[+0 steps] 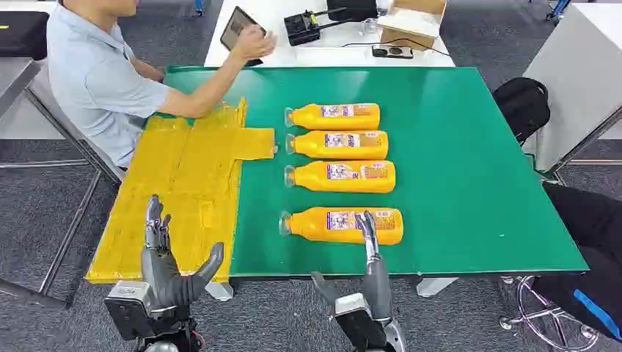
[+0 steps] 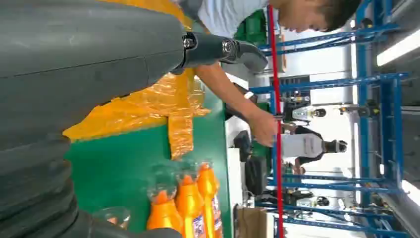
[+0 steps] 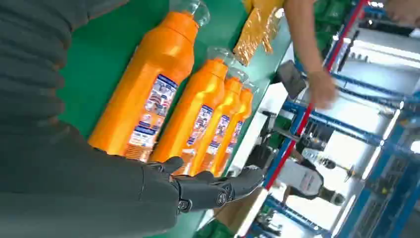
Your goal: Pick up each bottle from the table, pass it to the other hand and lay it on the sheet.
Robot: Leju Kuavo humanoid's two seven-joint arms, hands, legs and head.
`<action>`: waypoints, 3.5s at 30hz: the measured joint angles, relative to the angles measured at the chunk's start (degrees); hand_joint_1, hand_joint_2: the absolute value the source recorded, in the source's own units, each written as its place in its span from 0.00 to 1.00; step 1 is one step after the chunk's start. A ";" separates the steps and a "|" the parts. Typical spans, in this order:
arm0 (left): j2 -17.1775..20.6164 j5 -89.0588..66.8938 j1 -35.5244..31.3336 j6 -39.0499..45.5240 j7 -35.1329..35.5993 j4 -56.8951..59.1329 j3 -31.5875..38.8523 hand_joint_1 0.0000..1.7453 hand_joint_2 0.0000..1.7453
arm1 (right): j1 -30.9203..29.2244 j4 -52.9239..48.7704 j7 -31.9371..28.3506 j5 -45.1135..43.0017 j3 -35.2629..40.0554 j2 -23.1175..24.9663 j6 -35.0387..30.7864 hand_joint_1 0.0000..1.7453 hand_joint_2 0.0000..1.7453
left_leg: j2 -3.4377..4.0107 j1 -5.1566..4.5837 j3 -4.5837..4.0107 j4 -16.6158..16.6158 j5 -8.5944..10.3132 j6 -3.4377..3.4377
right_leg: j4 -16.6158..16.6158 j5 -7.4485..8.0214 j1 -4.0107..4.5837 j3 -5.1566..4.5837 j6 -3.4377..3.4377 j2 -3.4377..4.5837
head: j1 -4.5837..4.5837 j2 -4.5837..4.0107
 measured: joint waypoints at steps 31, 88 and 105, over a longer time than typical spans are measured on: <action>0.00 -0.68 -2.22 -2.25 -0.20 0.83 0.96 0.00 1.00 | -9.83 5.66 19.92 28.01 -5.93 -4.57 6.17 0.00 1.00 | -0.02 -0.01 -0.01 0.02 0.02 0.02 | 0.00 0.02 -0.01 0.01 0.03 -0.01 | -0.02 0.00; 0.00 -3.63 -3.61 -1.05 2.38 3.56 1.23 0.00 1.00 | -33.34 38.78 33.29 37.79 -2.87 -8.24 19.68 1.00 1.00 | 0.08 -0.01 0.66 0.01 0.02 0.03 | -0.03 0.11 0.00 0.50 -0.09 0.01 | 0.00 0.00; 0.28 -2.95 -5.03 -0.88 2.51 6.14 -0.09 0.00 1.00 | -33.77 41.53 25.43 23.03 -2.95 -10.03 25.07 1.00 1.00 | 0.34 0.01 2.22 0.01 -0.67 0.03 | -0.14 -0.32 0.05 1.31 -0.10 0.32 | 0.02 0.00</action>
